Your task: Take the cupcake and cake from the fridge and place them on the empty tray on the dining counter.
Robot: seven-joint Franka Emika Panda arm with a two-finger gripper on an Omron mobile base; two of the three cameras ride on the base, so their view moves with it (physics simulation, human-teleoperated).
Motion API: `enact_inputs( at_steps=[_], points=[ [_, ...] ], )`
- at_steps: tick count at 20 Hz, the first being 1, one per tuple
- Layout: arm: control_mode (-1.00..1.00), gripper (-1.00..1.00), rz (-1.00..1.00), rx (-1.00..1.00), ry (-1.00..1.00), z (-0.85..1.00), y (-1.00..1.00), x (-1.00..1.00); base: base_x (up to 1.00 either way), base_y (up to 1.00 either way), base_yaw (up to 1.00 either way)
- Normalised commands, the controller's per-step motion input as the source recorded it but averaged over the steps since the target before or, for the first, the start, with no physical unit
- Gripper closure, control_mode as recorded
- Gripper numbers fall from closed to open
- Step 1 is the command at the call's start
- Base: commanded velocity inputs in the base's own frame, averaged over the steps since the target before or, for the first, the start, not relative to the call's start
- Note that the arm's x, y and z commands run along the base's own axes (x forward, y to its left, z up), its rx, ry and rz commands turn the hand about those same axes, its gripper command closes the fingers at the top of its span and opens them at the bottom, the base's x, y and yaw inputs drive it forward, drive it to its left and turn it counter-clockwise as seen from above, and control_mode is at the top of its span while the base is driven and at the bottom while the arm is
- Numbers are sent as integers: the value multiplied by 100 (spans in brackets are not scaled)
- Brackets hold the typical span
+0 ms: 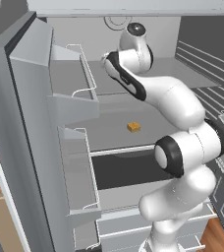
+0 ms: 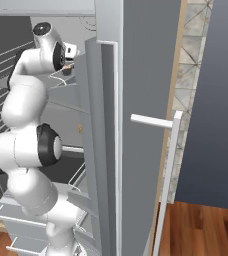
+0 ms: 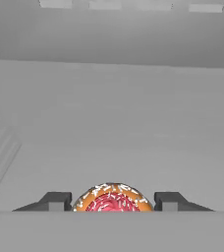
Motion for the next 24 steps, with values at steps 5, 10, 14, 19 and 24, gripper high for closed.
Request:
enact_inputs(
  at_steps=[5,10,14,19,24],
  points=[
    [-100,100,3,0,-24,1,0,-96,0,0,0],
    [-100,100,1,0,-8,20,0,-100,0,0,0],
    [-100,100,0,0,0,44,-7,-100,0,0,0],
    [-100,100,0,0,0,64,-20,-100,0,0,0],
    [-100,100,0,0,0,28,-21,-100,0,0,0]
  ],
)
